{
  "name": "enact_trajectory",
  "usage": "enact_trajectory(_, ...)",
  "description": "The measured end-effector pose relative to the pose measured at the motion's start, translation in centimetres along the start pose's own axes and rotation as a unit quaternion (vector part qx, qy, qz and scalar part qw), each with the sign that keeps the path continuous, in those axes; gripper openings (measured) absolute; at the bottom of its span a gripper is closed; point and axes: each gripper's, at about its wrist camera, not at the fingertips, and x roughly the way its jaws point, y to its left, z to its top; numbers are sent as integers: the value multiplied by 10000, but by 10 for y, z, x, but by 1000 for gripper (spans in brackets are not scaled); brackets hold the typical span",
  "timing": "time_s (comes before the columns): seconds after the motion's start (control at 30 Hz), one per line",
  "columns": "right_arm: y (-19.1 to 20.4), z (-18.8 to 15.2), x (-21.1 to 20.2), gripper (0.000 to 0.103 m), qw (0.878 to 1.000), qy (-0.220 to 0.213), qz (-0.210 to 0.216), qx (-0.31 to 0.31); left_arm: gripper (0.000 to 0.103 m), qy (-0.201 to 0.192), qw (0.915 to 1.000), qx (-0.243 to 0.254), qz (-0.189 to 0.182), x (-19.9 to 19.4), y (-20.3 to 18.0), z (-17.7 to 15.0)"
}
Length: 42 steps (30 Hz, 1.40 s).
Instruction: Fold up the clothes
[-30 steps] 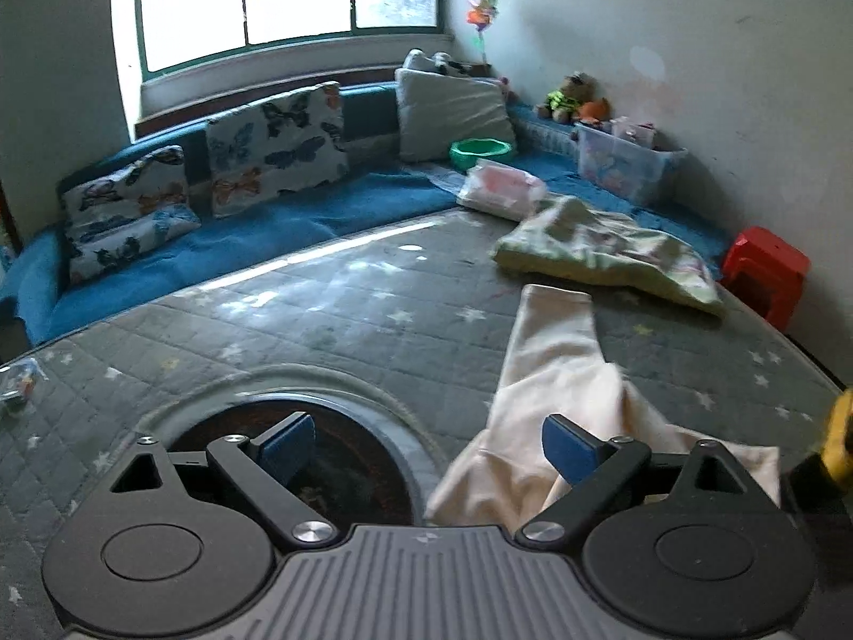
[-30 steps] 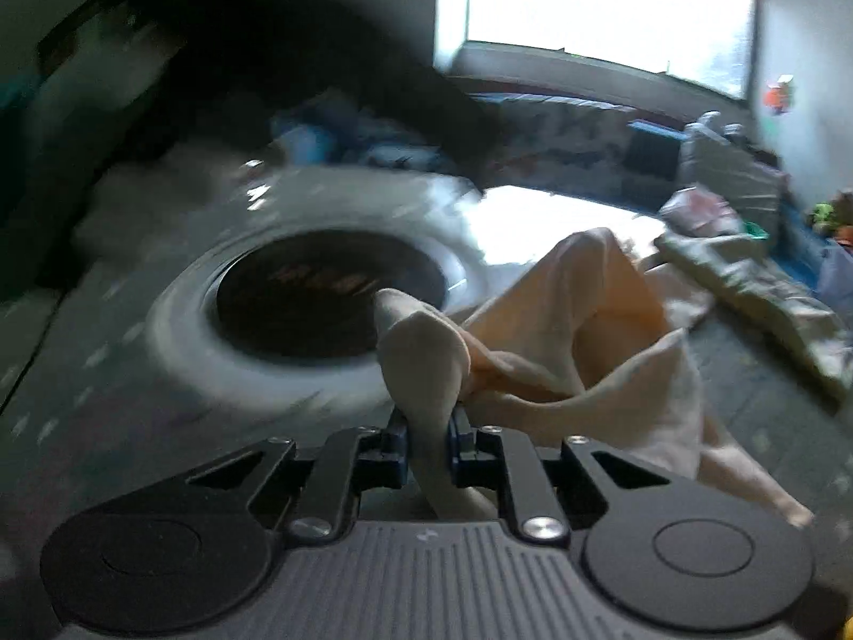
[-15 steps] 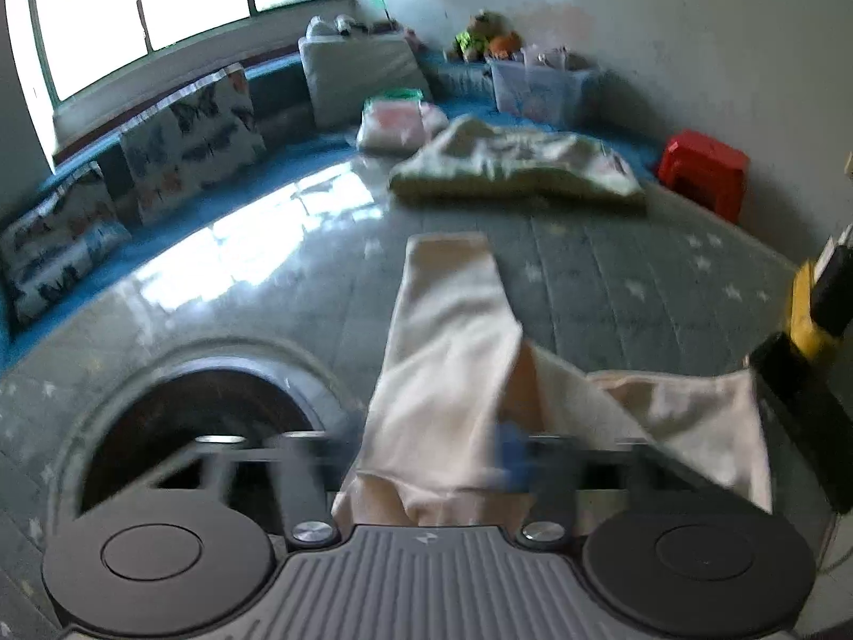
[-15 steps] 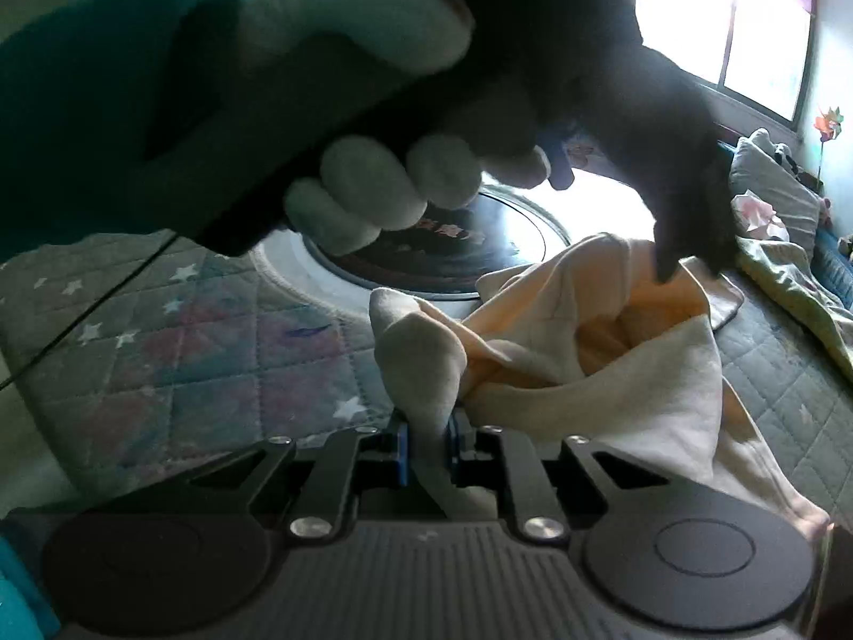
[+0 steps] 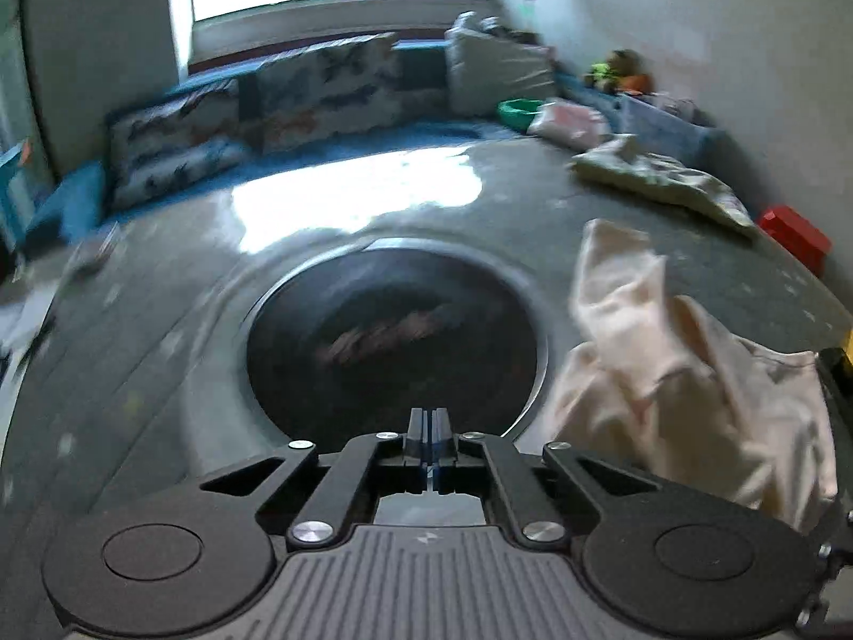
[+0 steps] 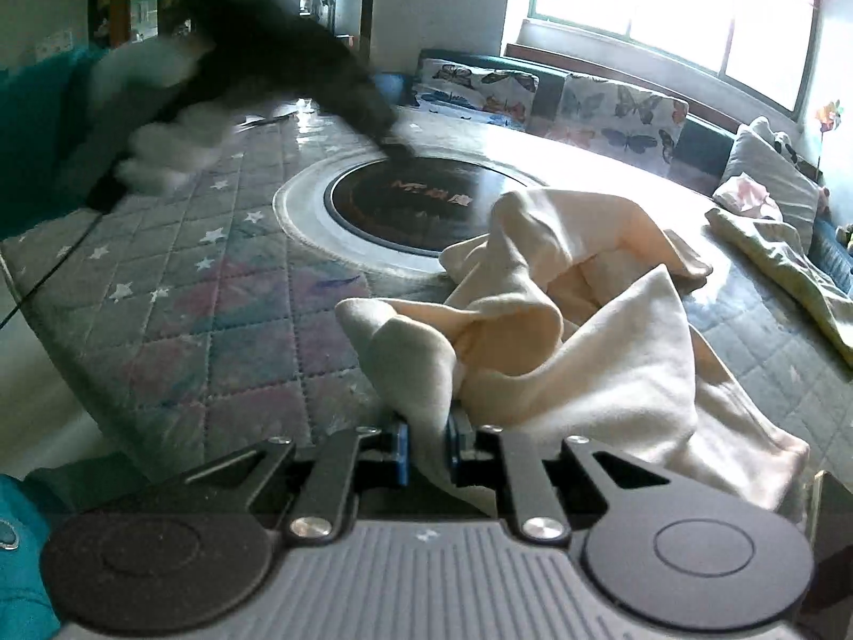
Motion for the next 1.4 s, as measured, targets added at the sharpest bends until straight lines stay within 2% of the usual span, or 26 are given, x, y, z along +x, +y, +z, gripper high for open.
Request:
enact_trajectory(0.1,7,0,0,12,9999,53,-11,-101,5,-13,9994,-198,-298,-11,11,-2)
enact_trajectory(0.17,13,-1,1,12,9998,97,-1,-167,18,-55,9990,-77,-433,-16,1,4)
enact_trajectory(0.2,16,-2,1,12,9997,108,-10,-211,34,-66,9987,4,-511,-17,-6,8)
enact_trajectory(0.23,20,-2,1,12,9996,119,-19,-256,45,-120,9981,112,-596,-18,-15,11)
enact_trajectory(0.3,25,-2,-1,12,9995,129,-10,-295,53,-271,9963,366,-727,-20,-36,18)
enact_trajectory(0.37,28,-2,-2,12,9994,135,-4,-333,56,-333,9938,555,-903,-17,-56,27)
enact_trajectory(0.43,32,-2,-2,12,9991,161,-6,-403,68,-362,9899,837,-1090,-10,-77,34)
enact_trajectory(0.47,33,-2,-2,13,9990,167,2,-423,69,-328,9897,942,-1023,-3,-87,37)
enact_trajectory(0.63,36,-2,-3,13,9989,155,67,-431,67,124,9870,1287,-950,43,-123,47)
enact_trajectory(0.67,36,-3,-3,13,9989,151,76,-432,62,223,9867,1305,-941,51,-126,46)
enact_trajectory(0.73,36,-4,-5,13,9989,153,88,-441,11,441,9850,1317,-1023,64,-126,43)
enact_trajectory(0.8,35,-4,-6,12,9988,155,90,-451,5,445,9862,1146,-1105,66,-116,38)
enact_trajectory(0.93,34,-6,-11,12,9987,155,98,-465,3,96,9923,801,-944,43,-80,27)
enact_trajectory(1.07,35,-5,-12,12,9986,147,93,-507,3,-158,9983,333,-458,12,-28,10)
enact_trajectory(1.13,37,-3,-11,12,9985,132,143,-514,3,-166,9996,-11,-216,-3,2,-6)
enact_trajectory(1.27,49,4,-9,12,9968,113,377,-691,3,-87,9972,-683,288,-31,59,-50)
enact_trajectory(1.4,67,12,-1,12,9930,167,818,-836,3,18,9886,-1317,733,-61,105,-96)
